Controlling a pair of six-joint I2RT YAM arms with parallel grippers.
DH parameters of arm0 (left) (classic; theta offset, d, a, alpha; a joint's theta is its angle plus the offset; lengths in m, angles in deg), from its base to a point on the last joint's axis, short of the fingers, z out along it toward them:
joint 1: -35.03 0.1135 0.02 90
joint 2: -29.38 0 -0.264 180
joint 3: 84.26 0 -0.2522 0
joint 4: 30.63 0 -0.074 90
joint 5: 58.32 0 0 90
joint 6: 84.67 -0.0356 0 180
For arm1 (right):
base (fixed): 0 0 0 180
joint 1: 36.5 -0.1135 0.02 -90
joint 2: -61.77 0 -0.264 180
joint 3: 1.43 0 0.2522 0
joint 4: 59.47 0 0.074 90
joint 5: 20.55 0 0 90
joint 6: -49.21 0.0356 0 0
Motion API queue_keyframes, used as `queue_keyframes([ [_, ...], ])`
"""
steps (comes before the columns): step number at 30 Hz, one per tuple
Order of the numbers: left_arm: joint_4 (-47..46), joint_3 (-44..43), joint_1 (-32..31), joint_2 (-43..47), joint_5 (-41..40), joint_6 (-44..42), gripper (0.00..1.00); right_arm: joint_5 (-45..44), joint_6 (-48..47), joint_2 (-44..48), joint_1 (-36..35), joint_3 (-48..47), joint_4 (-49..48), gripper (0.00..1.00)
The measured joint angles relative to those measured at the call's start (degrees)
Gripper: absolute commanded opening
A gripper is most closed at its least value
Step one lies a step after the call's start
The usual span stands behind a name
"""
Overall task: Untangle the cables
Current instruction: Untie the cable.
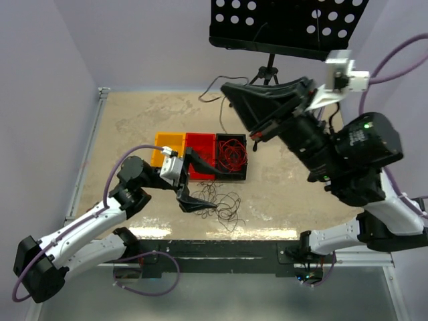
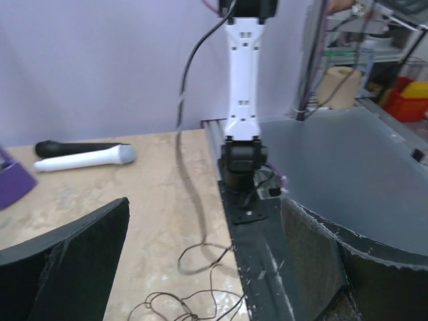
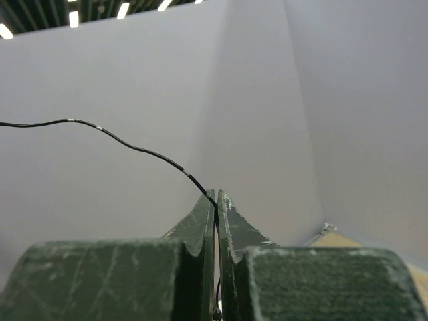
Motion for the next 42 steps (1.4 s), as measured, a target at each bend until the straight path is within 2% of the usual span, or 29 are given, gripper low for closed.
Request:
queue_keyframes([
  [5, -4.96, 1.64, -2.84, -0.59, 5.79, 4.04, 0.98, 1.60, 0.76, -2.38, 0.00, 1.90, -1.27, 0.00],
  [7, -5.70, 2.51, -3.26, -0.28, 8.24, 4.31, 0.87, 2.08, 0.79, -2.51, 0.00, 1.90, -1.86, 0.00],
  [8, -5.70, 2.91, -3.43, -0.04, 8.85, 4.31, 0.76, 2.32, 0.79, -2.47, 0.00, 1.88, -2.23, 0.00],
  [9, -5.66, 3.39, -3.45, 0.26, 9.49, 4.00, 0.51, 2.38, 0.79, -2.36, 0.00, 1.86, -2.62, 0.00],
  [10, -5.55, 3.67, -3.45, 0.48, 9.75, 3.87, 0.09, 2.40, 0.79, -2.25, 0.00, 1.81, -3.04, 0.00],
  [11, -5.11, 3.85, -3.45, 0.76, 9.75, 3.48, 0.00, 2.40, 0.81, -2.21, 0.00, 1.81, -3.39, 0.00],
  [16, -0.76, 3.41, -2.58, 2.45, 7.10, -2.49, 0.00, 2.12, 1.18, -0.72, 0.00, 3.58, -4.24, 0.00],
  [20, 3.10, -0.87, -0.85, 2.84, 6.05, -6.19, 0.00, -0.35, 2.23, 3.89, 0.00, 11.45, -4.98, 0.00],
  [29, 15.43, -25.44, 0.46, 2.05, 6.08, -14.86, 0.00, -7.10, 11.04, 14.27, 0.00, 37.31, -3.82, 0.00],
  [32, 17.25, -30.47, 1.11, 1.86, 6.14, -15.96, 0.00, -6.97, 14.10, 15.39, 0.00, 44.22, -3.08, 0.10],
  [35, 18.03, -33.18, 1.90, 1.62, 6.16, -16.41, 0.00, -4.98, 15.74, 15.30, 0.00, 48.35, -2.69, 0.15],
  [42, 18.12, -34.21, 4.59, 1.40, 6.08, -16.46, 0.00, -0.81, 16.57, 15.02, 0.00, 49.51, -3.67, 0.26],
])
